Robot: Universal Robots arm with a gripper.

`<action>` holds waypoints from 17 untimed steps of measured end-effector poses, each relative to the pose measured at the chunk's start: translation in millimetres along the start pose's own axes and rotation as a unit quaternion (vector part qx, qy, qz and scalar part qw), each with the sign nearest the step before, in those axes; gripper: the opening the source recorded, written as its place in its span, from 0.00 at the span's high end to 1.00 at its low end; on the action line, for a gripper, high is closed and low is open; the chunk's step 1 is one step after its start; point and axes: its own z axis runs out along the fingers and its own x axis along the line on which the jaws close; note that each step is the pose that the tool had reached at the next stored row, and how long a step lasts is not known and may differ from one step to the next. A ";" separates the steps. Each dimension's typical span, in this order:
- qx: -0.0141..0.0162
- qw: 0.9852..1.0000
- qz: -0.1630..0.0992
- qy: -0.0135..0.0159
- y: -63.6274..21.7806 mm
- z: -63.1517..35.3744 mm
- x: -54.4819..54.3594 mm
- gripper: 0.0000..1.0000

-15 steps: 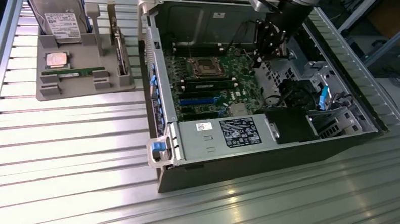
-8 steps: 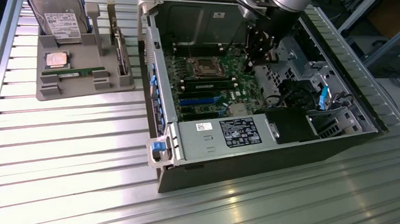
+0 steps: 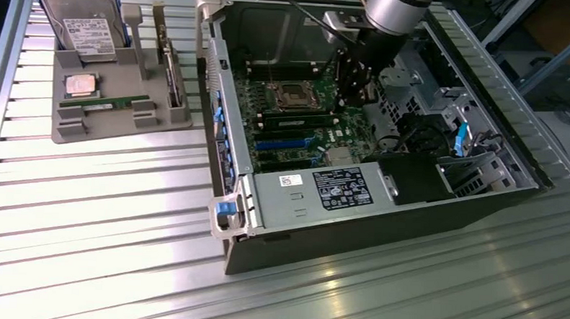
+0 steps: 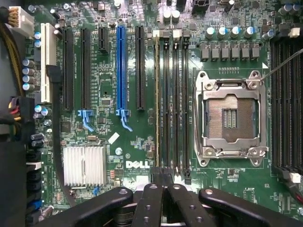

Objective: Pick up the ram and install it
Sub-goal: 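Press down the ram until it locks into place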

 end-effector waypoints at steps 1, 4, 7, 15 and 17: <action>0.000 1.000 0.000 0.000 -0.2 4.1 -0.2 0.89; 0.000 1.000 0.000 0.000 -0.5 8.3 -0.6 0.89; 0.002 1.000 0.000 0.000 0.9 -2.6 0.2 0.89; 0.006 1.000 0.000 -0.004 52.7 0.2 0.9 0.89; 0.006 1.000 0.000 -0.006 62.5 0.9 1.1 0.89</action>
